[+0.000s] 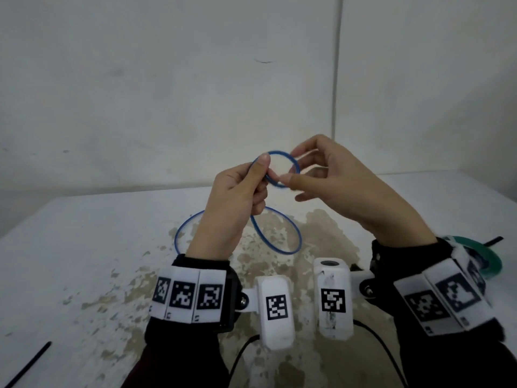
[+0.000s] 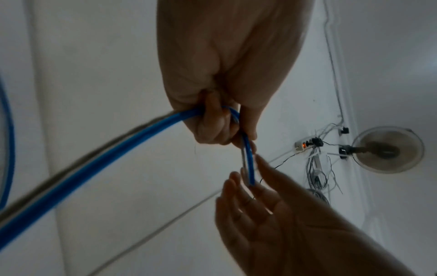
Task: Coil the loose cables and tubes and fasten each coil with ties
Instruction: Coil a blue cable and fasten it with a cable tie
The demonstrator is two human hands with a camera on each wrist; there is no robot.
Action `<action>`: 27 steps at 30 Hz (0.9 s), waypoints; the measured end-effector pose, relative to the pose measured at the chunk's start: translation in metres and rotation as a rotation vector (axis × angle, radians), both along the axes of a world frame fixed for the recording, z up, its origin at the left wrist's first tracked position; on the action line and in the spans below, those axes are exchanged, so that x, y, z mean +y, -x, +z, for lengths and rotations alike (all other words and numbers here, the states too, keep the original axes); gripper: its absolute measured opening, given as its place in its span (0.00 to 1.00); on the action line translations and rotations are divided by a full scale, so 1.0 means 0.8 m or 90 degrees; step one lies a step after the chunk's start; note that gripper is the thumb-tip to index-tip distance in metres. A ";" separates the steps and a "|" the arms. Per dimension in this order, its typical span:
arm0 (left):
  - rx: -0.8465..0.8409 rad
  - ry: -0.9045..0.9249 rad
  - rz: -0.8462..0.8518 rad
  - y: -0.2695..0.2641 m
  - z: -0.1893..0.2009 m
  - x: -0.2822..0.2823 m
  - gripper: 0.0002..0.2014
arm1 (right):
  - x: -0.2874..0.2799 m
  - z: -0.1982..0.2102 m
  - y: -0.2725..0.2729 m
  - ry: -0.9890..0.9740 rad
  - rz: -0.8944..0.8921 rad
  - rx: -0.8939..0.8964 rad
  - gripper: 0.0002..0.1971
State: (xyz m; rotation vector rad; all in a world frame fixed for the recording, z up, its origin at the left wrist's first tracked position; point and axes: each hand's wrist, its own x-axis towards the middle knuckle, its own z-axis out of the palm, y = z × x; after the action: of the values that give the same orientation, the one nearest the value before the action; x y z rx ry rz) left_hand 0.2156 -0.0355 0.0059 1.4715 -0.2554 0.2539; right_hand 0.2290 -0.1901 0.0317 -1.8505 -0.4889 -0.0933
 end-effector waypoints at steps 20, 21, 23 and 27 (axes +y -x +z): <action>0.041 -0.283 0.015 0.009 0.004 -0.011 0.28 | 0.004 -0.003 0.002 0.052 0.074 -0.024 0.04; 0.048 -0.288 0.016 0.009 0.004 -0.012 0.29 | 0.004 -0.004 0.001 0.062 0.059 -0.045 0.04; 0.068 -0.285 0.008 0.011 0.006 -0.013 0.31 | 0.006 -0.006 -0.001 0.086 0.038 -0.089 0.03; 0.085 -0.280 -0.012 0.012 0.008 -0.012 0.29 | 0.005 -0.005 -0.001 0.152 0.049 -0.162 0.02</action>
State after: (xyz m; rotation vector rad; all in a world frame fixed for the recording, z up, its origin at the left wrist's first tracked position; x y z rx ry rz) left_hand 0.2061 -0.0454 0.0126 1.9109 -0.2257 0.0839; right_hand 0.2298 -0.1861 0.0275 -2.0620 -0.7751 -0.2287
